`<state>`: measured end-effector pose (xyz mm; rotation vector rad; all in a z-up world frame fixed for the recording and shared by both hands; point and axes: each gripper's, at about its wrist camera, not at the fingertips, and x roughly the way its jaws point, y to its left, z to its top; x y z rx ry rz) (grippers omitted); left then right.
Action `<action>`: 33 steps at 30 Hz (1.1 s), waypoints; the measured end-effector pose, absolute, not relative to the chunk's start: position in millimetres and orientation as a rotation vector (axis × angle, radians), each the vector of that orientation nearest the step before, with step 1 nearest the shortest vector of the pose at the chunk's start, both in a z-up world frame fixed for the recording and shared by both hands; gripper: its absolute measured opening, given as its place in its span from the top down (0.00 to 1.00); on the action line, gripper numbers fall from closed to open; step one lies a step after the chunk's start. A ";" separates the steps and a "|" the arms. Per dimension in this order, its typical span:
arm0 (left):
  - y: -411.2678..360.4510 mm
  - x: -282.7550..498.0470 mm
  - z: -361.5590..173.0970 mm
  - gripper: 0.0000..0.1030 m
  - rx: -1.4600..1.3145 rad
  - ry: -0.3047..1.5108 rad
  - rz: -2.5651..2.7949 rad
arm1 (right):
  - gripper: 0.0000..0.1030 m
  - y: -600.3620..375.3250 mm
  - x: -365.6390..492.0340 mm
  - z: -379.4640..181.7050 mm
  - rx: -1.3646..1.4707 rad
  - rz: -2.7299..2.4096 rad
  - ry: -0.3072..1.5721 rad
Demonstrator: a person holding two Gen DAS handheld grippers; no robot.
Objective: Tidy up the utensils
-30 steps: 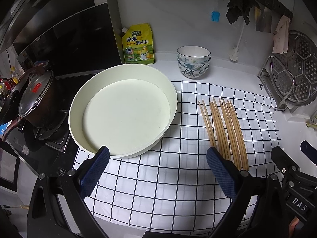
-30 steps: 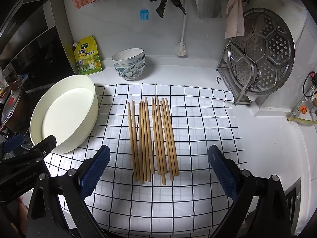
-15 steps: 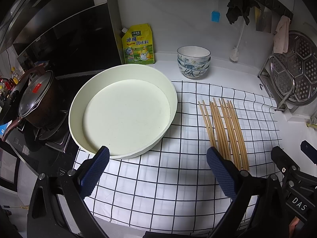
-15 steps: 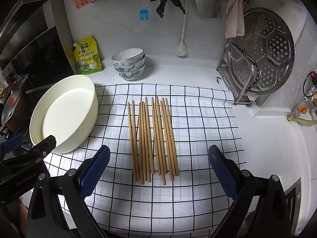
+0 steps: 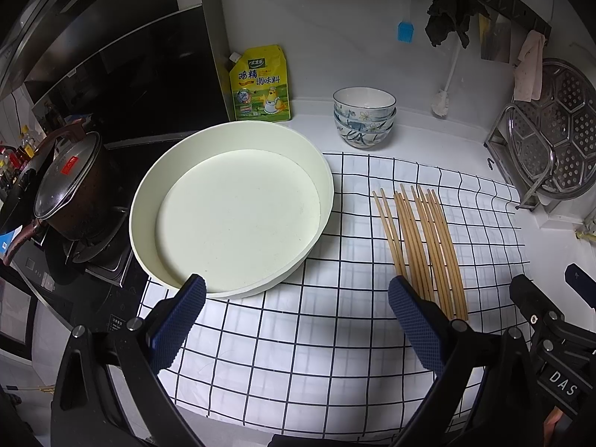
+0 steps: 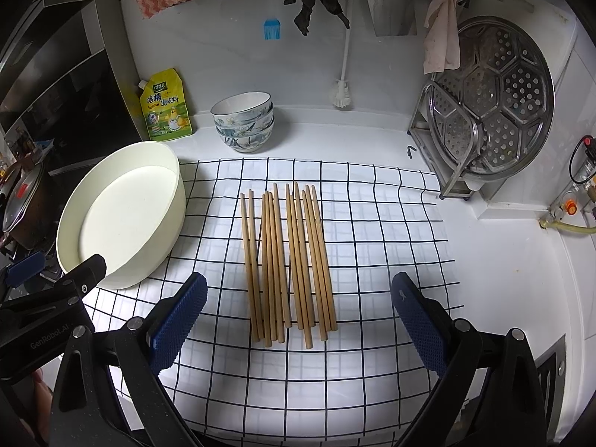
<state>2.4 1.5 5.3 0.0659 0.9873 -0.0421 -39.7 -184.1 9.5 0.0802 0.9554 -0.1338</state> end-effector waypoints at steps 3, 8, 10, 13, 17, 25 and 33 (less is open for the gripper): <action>1.5 2.2 5.3 0.06 0.066 0.987 -0.042 | 0.08 -183.9 -39.7 9.7 0.081 -0.134 0.955; 1.6 2.1 5.1 0.06 0.065 0.987 -0.042 | 0.08 -183.9 -39.7 9.6 0.080 -0.133 0.955; 2.3 3.2 6.3 0.06 0.065 0.986 -0.042 | 0.08 -183.9 -39.2 9.7 0.081 -0.133 0.955; 3.2 4.3 7.2 0.06 0.066 0.985 -0.042 | 0.08 -183.6 -38.9 10.0 0.084 -0.132 0.956; 4.9 6.5 7.8 0.06 0.065 0.987 -0.041 | 0.08 -181.0 -37.2 11.5 0.088 -0.126 0.954; 4.7 9.7 -1.6 0.06 0.050 1.000 -0.084 | 0.08 -184.1 -39.2 3.5 0.126 -0.124 0.961; -9.2 17.5 -33.8 0.06 0.011 1.035 -0.139 | 0.08 -204.6 -37.1 -23.5 0.124 -0.154 0.992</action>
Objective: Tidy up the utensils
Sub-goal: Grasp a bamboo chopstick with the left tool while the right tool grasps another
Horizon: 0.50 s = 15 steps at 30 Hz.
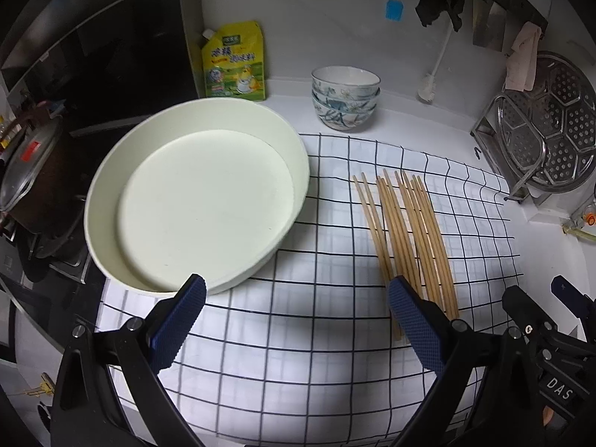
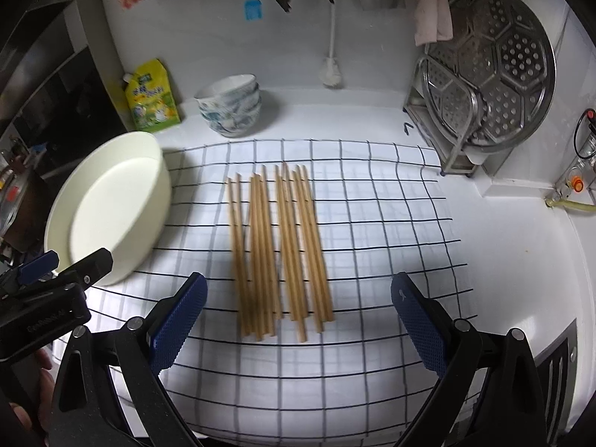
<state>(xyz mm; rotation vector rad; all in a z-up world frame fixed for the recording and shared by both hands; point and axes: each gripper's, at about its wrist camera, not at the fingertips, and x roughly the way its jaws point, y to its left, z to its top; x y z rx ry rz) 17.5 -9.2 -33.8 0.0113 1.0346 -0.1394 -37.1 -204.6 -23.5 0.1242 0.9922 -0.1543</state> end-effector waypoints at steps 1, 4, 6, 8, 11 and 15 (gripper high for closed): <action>-14.5 19.2 -39.7 0.06 0.016 1.043 -0.141 | 0.08 -208.7 -36.0 -26.6 0.121 -0.157 0.995; -32.0 23.5 -55.9 0.06 0.044 1.057 -0.137 | 0.08 -224.8 -27.1 -42.9 0.095 -0.146 1.013; -41.0 26.1 -64.7 0.06 0.050 1.056 -0.128 | 0.08 -233.4 -20.1 -54.9 0.079 -0.132 1.024; -50.2 30.0 -75.3 0.06 0.040 1.062 -0.119 | 0.08 -244.7 -11.0 -68.8 0.087 -0.112 1.030; -61.6 36.6 -90.0 0.06 0.030 1.057 -0.096 | 0.08 -257.5 0.5 -85.8 0.097 -0.095 1.015; -75.6 46.8 -108.8 0.06 0.058 1.040 -0.066 | 0.08 -266.0 18.3 -110.8 0.080 -0.082 1.021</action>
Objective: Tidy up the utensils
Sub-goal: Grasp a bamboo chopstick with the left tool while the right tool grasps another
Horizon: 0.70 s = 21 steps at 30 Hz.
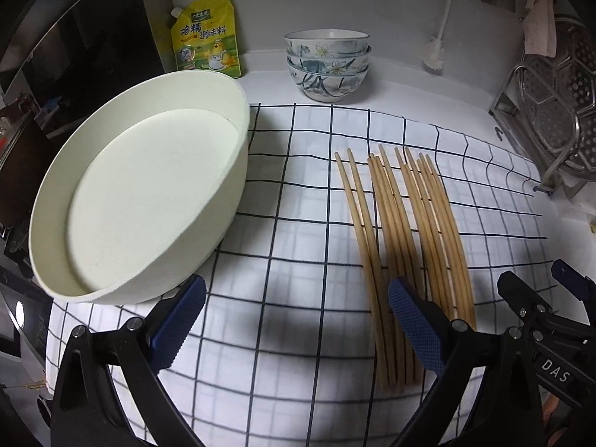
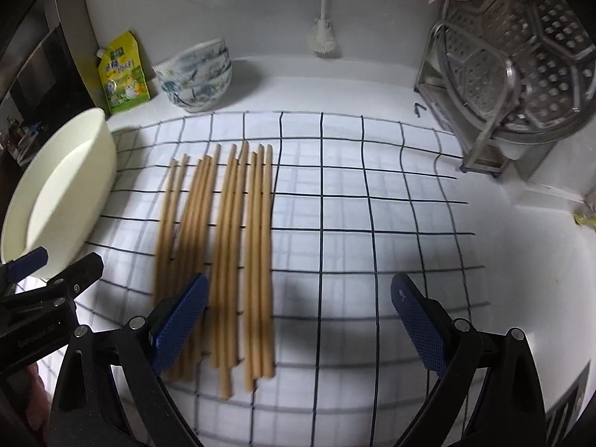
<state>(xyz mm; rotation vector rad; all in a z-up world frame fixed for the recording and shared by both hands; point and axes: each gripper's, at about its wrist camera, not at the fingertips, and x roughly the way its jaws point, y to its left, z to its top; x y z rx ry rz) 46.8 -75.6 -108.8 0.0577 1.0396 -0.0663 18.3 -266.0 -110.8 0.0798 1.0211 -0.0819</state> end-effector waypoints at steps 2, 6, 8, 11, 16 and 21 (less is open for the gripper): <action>-81.6 52.2 -119.5 0.06 0.069 1.047 -0.069 | 0.08 -267.6 25.7 -122.3 0.067 -0.084 1.029; -86.6 59.8 -137.6 0.06 0.077 1.075 -0.066 | 0.09 -271.9 35.8 -143.6 0.056 -0.099 1.039; -86.3 62.2 -144.6 0.06 0.074 1.088 -0.054 | 0.09 -273.5 38.4 -148.9 0.057 -0.106 1.037; -82.5 64.9 -153.2 0.06 0.052 1.107 -0.036 | 0.09 -276.4 40.4 -156.1 0.058 -0.113 1.044; -78.8 66.9 -160.4 0.06 0.016 1.118 -0.026 | 0.09 -276.2 40.8 -161.8 0.040 -0.115 1.046; -83.1 69.2 -160.7 0.06 0.035 1.101 -0.021 | 0.09 -273.9 41.0 -162.0 0.003 -0.112 1.026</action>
